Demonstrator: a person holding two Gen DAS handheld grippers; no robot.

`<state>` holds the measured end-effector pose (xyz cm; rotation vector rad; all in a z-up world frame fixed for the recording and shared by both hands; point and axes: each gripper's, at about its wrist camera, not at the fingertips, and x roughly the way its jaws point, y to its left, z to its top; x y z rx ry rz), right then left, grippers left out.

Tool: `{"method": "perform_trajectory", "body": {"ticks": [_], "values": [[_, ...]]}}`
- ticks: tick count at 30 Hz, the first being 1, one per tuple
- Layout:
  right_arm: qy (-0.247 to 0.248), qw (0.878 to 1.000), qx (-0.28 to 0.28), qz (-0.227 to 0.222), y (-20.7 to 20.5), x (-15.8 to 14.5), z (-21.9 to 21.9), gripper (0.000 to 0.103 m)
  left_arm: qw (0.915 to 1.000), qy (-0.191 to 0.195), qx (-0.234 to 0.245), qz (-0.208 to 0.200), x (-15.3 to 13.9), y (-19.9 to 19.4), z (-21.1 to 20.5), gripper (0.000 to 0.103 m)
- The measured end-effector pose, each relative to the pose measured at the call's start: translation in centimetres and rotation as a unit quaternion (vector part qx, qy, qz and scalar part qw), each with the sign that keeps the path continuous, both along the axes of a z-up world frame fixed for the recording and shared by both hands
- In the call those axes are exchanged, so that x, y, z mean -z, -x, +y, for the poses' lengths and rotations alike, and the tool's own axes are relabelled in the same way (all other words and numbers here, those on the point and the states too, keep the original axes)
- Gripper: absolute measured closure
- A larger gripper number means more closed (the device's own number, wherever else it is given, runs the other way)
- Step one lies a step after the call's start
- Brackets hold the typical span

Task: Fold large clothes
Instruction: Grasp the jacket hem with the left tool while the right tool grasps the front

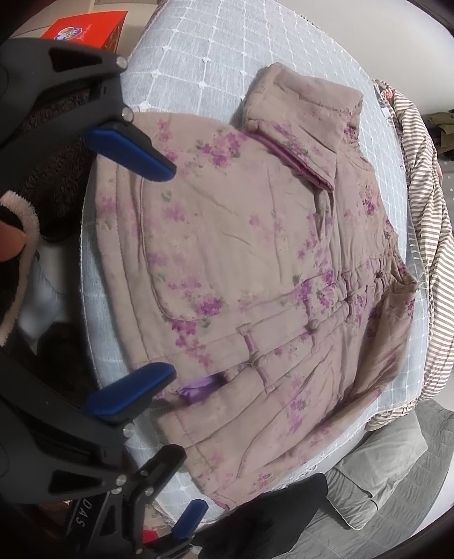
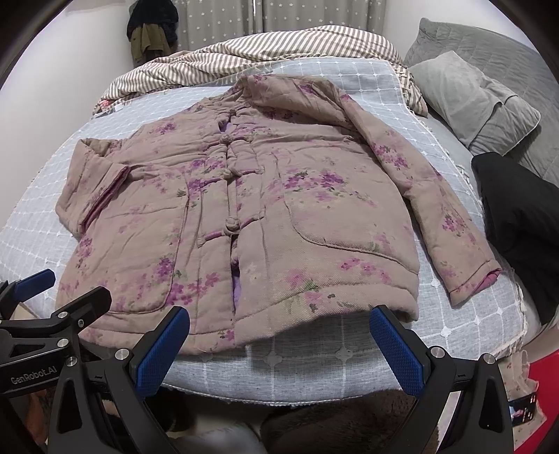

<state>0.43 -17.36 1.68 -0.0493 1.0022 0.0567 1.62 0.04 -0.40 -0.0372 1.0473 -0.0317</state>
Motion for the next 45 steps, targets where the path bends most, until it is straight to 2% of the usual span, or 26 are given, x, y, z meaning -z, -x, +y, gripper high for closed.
{"method": "perform_trajectory", "body": {"ticks": [18, 27, 30, 33, 36, 38, 42, 45], "values": [[0.003, 1.000, -0.005, 0.007, -1.0, 0.6, 0.2, 0.000, 0.9999, -0.004, -0.014, 0.006, 0.8, -0.8, 0.8, 0.000], [0.009, 1.000, -0.015, 0.006, -3.1, 1.0, 0.4, 0.000, 0.9997, 0.016, -0.012, 0.010, 1.4, -2.4, 1.2, 0.000], [0.009, 1.000, -0.018, 0.000, -4.4, 0.9, 0.3, 0.000, 0.9992, 0.032, -0.011, 0.022, 2.0, -3.6, 1.6, 0.000], [0.008, 1.000, -0.024, -0.010, -6.0, 0.5, 0.1, 0.000, 0.9970, 0.071, 0.002, 0.030, 2.5, -4.9, 2.2, 0.000], [0.022, 0.998, -0.041, -0.034, -7.8, 0.0, 0.1, 0.000, 0.9928, 0.114, 0.034, 0.017, 2.5, -6.2, 2.5, 0.000], [0.028, 0.997, -0.057, -0.041, -9.2, -0.4, 0.1, 0.000, 0.9905, 0.126, 0.054, 0.007, 2.2, -7.2, 2.7, 0.000], [0.023, 0.995, -0.085, -0.048, -13.5, -1.3, -0.8, 0.000, 0.9901, 0.110, 0.086, -0.013, 0.6, -10.3, 3.5, 0.000], [0.033, 0.994, -0.089, -0.060, -17.3, -2.0, -2.1, 0.000, 0.9925, 0.080, 0.086, -0.033, -0.9, -13.5, 5.4, 0.000]]}}
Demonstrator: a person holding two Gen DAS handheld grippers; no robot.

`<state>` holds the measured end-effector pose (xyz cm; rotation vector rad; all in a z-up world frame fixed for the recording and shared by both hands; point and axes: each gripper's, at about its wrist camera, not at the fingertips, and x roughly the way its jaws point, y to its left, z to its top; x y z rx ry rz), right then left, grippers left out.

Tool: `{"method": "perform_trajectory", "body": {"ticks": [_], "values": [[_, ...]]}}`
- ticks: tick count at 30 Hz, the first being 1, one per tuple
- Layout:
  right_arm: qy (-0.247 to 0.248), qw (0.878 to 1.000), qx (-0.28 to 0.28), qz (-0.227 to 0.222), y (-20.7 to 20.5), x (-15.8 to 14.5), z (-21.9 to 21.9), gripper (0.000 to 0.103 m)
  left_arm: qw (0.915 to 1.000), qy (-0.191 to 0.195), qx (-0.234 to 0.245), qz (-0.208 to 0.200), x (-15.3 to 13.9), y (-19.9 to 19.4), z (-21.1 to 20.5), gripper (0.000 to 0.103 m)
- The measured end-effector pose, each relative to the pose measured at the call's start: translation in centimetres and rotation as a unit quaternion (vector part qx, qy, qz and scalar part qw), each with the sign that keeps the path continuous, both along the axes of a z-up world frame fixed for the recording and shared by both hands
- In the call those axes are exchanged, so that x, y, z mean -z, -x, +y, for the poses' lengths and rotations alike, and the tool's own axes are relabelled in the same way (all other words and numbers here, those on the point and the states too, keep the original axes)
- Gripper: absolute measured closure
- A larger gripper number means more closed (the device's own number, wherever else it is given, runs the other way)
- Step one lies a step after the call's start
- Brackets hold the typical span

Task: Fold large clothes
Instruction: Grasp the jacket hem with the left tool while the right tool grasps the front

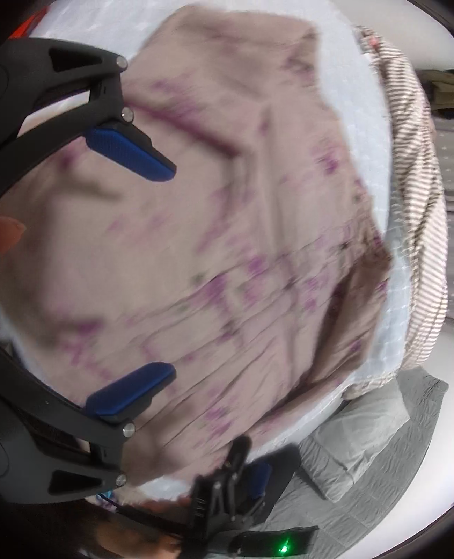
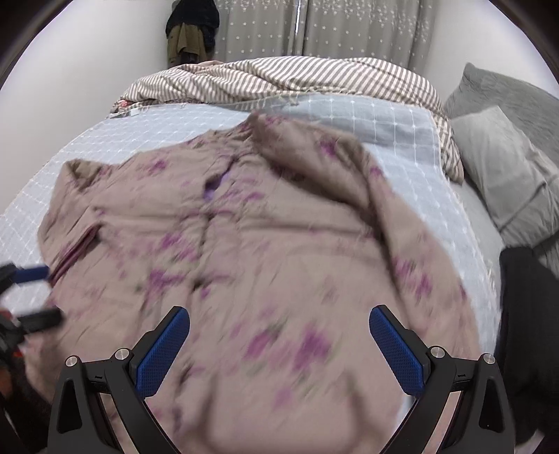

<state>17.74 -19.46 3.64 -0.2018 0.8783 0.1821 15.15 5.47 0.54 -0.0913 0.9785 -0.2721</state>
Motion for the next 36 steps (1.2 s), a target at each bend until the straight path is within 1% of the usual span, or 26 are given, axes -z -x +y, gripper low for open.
{"method": "perform_trajectory", "body": {"ticks": [3, 6, 8, 11, 12, 15, 17, 18, 19, 21, 24, 25, 27, 29, 30, 31, 32, 33, 34, 35, 36], "values": [[0.009, 1.000, 0.004, -0.016, -3.5, -0.5, -1.4, 0.000, 0.9994, -0.027, -0.016, -0.017, -1.1, -3.7, 2.4, 0.000], [-0.005, 1.000, 0.006, -0.015, -8.0, -0.7, -3.2, 0.000, 0.9960, -0.078, -0.032, -0.031, -1.2, -8.2, 4.8, 0.000], [-0.021, 1.000, 0.016, -0.001, -10.7, -0.6, -4.4, 0.000, 0.9925, -0.109, -0.039, -0.041, -0.6, -10.9, 6.1, 0.000], [-0.037, 0.999, 0.032, 0.012, -14.6, 0.0, -5.9, 0.000, 0.9872, -0.142, -0.048, -0.054, 0.8, -15.4, 8.5, 0.000], [-0.038, 0.999, 0.037, 0.014, -15.9, 0.3, -6.4, 0.000, 0.9852, -0.154, -0.057, -0.048, 1.5, -17.3, 9.5, 0.000], [-0.045, 0.997, 0.050, 0.023, -18.9, 1.5, -7.7, 0.000, 0.9839, -0.162, -0.069, -0.030, 3.3, -21.8, 12.3, 0.000], [-0.071, 0.995, 0.062, 0.032, -20.8, 2.2, -8.9, 0.004, 0.9818, -0.172, -0.077, -0.024, 4.3, -24.1, 14.1, 0.000], [-0.083, 0.994, 0.066, 0.036, -21.7, 2.5, -9.5, 0.006, 0.9818, -0.172, -0.078, -0.019, 4.7, -25.1, 14.9, 0.000], [-0.097, 0.992, 0.069, 0.041, -22.4, 2.9, -10.0, 0.011, 0.9839, -0.161, -0.077, -0.009, 5.4, -26.2, 15.9, 0.000], [-0.124, 0.988, 0.073, 0.052, -24.0, 3.6, -11.2, 0.016, 0.9882, -0.132, -0.078, 0.004, 6.1, -27.6, 17.1, 0.000], [-0.163, 0.982, 0.070, 0.065, -25.5, 4.4, -12.5, 0.016, 0.9932, -0.082, -0.080, 0.020, 7.1, -29.5, 18.8, 0.000], [-0.179, 0.979, 0.066, 0.068, -26.1, 4.7, -12.9, 0.016, 0.9949, -0.059, -0.076, 0.030, 7.6, -30.1, 19.1, 0.001], [-0.199, 0.975, 0.057, 0.076, -27.0, 5.3, -13.2, 0.016, 0.9953, -0.031, -0.070, 0.059, 8.8, -31.1, 19.2, 0.001], [-0.209, 0.973, 0.053, 0.078, -27.7, 5.7, -13.1, 0.016, 0.9938, -0.021, -0.066, 0.087, 10.2, -31.8, 18.8, 0.007], [-0.214, 0.972, 0.054, 0.077, -28.1, 5.9, -13.2, 0.016, 0.9927, -0.026, -0.072, 0.093, 10.5, -32.2, 18.5, 0.012], [-0.220, 0.971, 0.058, 0.072, -28.5, 6.1, -13.2, 0.016, 0.9925, -0.031, -0.075, 0.092, 10.6, -32.2, 18.0, 0.021], [-0.225, 0.970, 0.062, 0.066, -28.6, 6.2, -13.3, 0.020, 0.9935, -0.028, -0.072, 0.083, 10.3, -31.9, 17.6, 0.027], [-0.227, 0.970, 0.067, 0.062, -28.8, 6.4, -13.3, 0.025, 0.9942, -0.021, -0.071, 0.078, 10.0, -31.7, 17.3, 0.045], [-0.228, 0.969, 0.073, 0.061, -29.1, 6.7, -13.3, 0.036, 0.9938, -0.014, -0.083, 0.072, 9.6, -31.4, 17.2, 0.062], [-0.232, 0.968, 0.073, 0.065, -29.3, 6.9, -13.2, 0.049, 0.9931, -0.005, -0.093, 0.070, 9.4, -31.2, 17.5, 0.067], [-0.238, 0.966, 0.072, 0.070, -29.5, 7.2, -13.0, 0.055, 0.9923, 0.010, -0.102, 0.070, 9.2, -31.0, 17.9, 0.077]]}}
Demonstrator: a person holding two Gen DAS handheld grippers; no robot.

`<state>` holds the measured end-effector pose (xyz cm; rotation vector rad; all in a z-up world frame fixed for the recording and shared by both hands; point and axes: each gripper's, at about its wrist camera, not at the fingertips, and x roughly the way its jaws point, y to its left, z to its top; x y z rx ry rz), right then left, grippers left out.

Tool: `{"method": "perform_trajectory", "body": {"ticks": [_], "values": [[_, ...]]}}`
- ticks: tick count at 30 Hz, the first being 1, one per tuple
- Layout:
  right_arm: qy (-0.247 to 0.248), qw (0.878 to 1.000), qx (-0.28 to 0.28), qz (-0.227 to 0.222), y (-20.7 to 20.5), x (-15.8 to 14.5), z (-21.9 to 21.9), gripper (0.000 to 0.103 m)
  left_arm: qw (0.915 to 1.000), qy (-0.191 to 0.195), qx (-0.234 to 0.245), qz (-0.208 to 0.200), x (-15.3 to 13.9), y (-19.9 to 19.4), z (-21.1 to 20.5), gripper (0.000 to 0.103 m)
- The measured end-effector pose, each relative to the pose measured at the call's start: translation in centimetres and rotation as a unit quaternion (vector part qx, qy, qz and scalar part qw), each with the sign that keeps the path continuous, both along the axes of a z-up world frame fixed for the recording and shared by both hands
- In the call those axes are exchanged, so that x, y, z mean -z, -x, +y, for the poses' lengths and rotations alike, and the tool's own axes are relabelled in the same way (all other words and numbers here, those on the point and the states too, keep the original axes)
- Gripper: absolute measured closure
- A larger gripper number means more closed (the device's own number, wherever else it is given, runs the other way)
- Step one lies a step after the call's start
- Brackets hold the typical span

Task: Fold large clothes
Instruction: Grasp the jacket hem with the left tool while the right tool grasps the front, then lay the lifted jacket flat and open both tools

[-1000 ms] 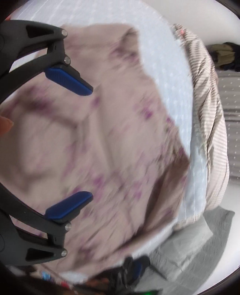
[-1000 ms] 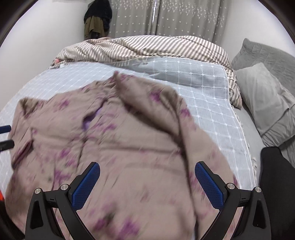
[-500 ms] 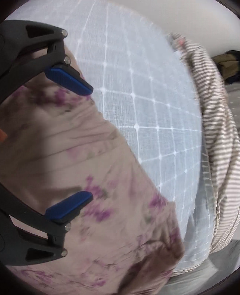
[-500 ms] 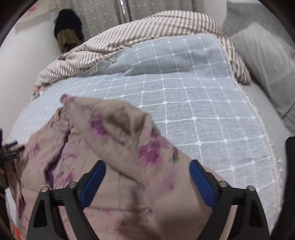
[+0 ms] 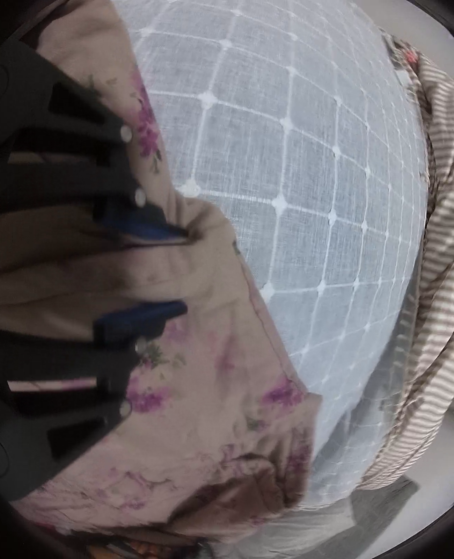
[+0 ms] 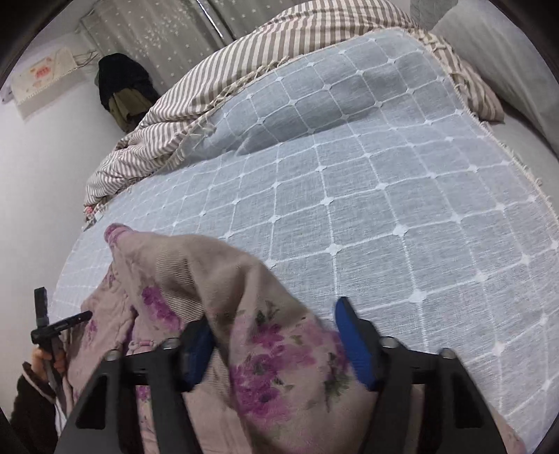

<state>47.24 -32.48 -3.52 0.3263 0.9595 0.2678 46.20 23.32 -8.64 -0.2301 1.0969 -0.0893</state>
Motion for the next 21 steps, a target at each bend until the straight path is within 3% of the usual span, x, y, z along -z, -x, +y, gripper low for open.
{"method": "perform_trajectory", "body": {"ticks": [2, 4, 8, 11, 16, 19, 21], "values": [[0.007, 1.000, 0.000, 0.003, -0.1, 0.3, 0.5, 0.075, 0.9994, 0.022, -0.024, -0.011, -0.4, 0.4, 0.7, 0.085], [0.037, 0.999, 0.003, -0.012, 0.1, 0.1, 1.0, 0.086, 0.9977, 0.029, -0.050, -0.036, -1.4, 0.6, 1.0, 0.090], [0.097, 0.993, 0.056, -0.048, 0.2, -1.5, 0.9, 0.092, 0.9923, -0.004, -0.081, -0.093, -4.4, 0.0, -0.3, 0.092], [0.135, 0.984, 0.100, -0.061, -0.7, -2.8, 0.3, 0.093, 0.9883, -0.018, -0.076, -0.131, -7.7, -2.1, -2.0, 0.092], [0.177, 0.975, 0.130, -0.044, -3.8, -2.6, -1.4, 0.092, 0.9839, -0.043, -0.049, -0.166, -9.7, -5.7, -5.5, 0.091], [0.191, 0.973, 0.130, 0.010, -6.3, 0.0, -2.4, 0.088, 0.9892, -0.074, -0.035, -0.122, -7.5, -7.2, -7.4, 0.079], [0.180, 0.975, 0.128, 0.022, -6.2, 0.7, -3.0, 0.075, 0.9885, -0.096, -0.032, -0.112, -6.6, -7.2, -8.5, 0.071]]}}
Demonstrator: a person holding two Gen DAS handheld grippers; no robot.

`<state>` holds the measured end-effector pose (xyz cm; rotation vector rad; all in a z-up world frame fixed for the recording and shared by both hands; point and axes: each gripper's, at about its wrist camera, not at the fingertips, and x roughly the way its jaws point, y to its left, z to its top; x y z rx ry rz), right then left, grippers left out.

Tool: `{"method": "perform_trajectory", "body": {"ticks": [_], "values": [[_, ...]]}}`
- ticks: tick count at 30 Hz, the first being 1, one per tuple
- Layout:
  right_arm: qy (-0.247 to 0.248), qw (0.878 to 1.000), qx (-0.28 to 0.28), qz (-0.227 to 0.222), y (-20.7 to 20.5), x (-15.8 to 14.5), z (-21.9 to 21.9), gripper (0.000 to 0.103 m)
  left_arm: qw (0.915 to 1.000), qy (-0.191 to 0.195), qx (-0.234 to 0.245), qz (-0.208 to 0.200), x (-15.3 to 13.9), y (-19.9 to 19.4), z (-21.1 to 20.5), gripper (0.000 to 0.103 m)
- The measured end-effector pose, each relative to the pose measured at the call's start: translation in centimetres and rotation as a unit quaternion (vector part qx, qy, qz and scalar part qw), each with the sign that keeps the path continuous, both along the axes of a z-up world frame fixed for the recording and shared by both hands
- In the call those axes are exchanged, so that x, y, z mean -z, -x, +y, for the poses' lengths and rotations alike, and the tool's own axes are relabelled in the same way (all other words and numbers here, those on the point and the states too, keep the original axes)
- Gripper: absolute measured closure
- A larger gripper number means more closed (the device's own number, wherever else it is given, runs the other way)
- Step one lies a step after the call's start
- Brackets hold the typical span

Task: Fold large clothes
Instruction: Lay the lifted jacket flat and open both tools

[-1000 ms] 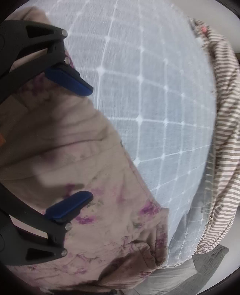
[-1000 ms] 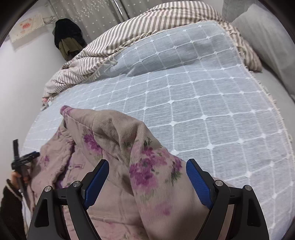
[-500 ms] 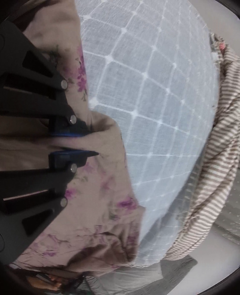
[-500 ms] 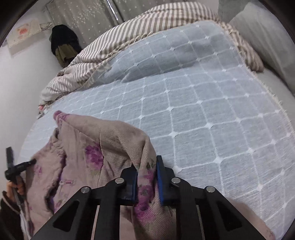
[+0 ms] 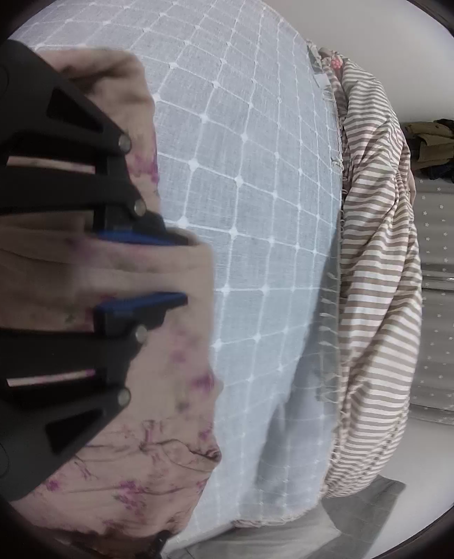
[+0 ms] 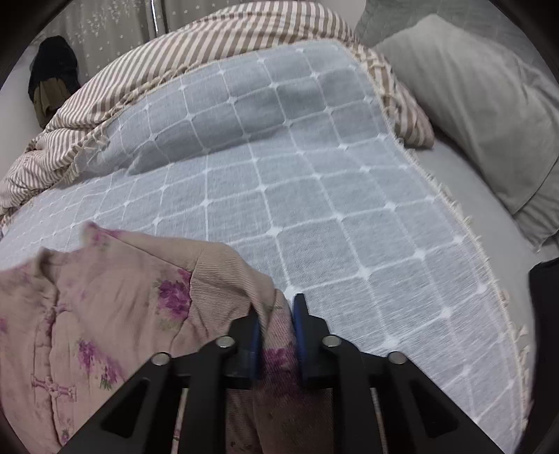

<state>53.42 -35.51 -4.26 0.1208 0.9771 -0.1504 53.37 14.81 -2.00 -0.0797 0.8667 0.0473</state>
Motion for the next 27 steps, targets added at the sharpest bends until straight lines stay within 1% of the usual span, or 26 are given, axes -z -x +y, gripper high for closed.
{"method": "perform_trajectory", "body": {"ticks": [1, 2, 3, 4, 5, 6, 7, 9, 11, 13, 16, 19, 24, 25, 27], "values": [[0.015, 1.000, 0.003, -0.003, 0.3, 0.1, 0.2, 0.064, 0.9999, -0.007, 0.005, -0.009, -0.2, 0.7, -0.3, 0.057], [0.041, 0.999, 0.003, -0.006, 0.7, -0.1, 0.6, 0.049, 0.9997, -0.012, 0.013, -0.016, -0.4, 1.4, -0.7, 0.047], [0.066, 0.998, 0.000, -0.010, 1.1, -0.4, 1.1, 0.042, 0.9994, -0.017, 0.022, -0.022, -0.8, 2.1, -1.0, 0.030], [0.084, 0.996, -0.006, -0.016, 1.4, -0.7, 1.6, 0.037, 0.9989, -0.022, 0.032, -0.028, -1.1, 3.0, -1.2, 0.025], [0.098, 0.995, -0.015, -0.025, 2.1, -1.3, 2.1, 0.037, 0.9984, -0.027, 0.040, -0.028, -1.5, 3.8, -1.4, 0.025], [0.100, 0.994, -0.022, -0.030, 2.7, -2.0, 2.3, 0.037, 0.9982, -0.033, 0.043, -0.025, -1.8, 4.2, -1.6, 0.025], [0.092, 0.995, -0.025, -0.032, 3.4, -2.7, 2.4, 0.037, 0.9980, -0.037, 0.048, -0.019, -2.0, 4.9, -1.6, 0.023], [0.061, 0.997, -0.030, -0.038, 4.9, -4.2, 2.5, 0.037, 0.9975, -0.038, 0.059, -0.009, -2.5, 6.9, -1.7, 0.018], [0.032, 0.998, -0.037, -0.041, 6.9, -5.2, 3.2, 0.034, 0.9965, -0.032, 0.077, -0.007, -3.0, 9.1, -1.4, 0.013], [0.012, 0.998, -0.049, -0.030, 9.0, -6.0, 4.2, 0.031, 0.9953, -0.034, 0.090, -0.009, -3.5, 11.9, -1.2, 0.010], [-0.017, 0.997, -0.068, -0.018, 13.0, -7.2, 5.6, 0.027, 0.9943, -0.044, 0.097, -0.001, -3.5, 16.0, -0.3, 0.009], [-0.050, 0.995, -0.079, -0.015, 17.4, -7.9, 6.7, 0.024, 0.9934, -0.054, 0.101, 0.009, -2.8, 19.7, 0.6, 0.009], [-0.049, 0.994, -0.092, -0.020, 22.9, -7.7, 8.9, 0.021, 0.9897, -0.087, 0.110, 0.028, -1.0, 23.9, 0.5, 0.008], [-0.050, 0.994, -0.094, -0.012, 23.5, -7.4, 9.4, 0.021, 0.9892, -0.089, 0.112, 0.033, -0.7, 24.5, 0.4, 0.008], [-0.036, 0.994, -0.105, 0.008, 24.2, -7.4, 10.8, 0.021, 0.9881, -0.087, 0.120, 0.042, 0.2, 25.7, 0.1, 0.008]]}}
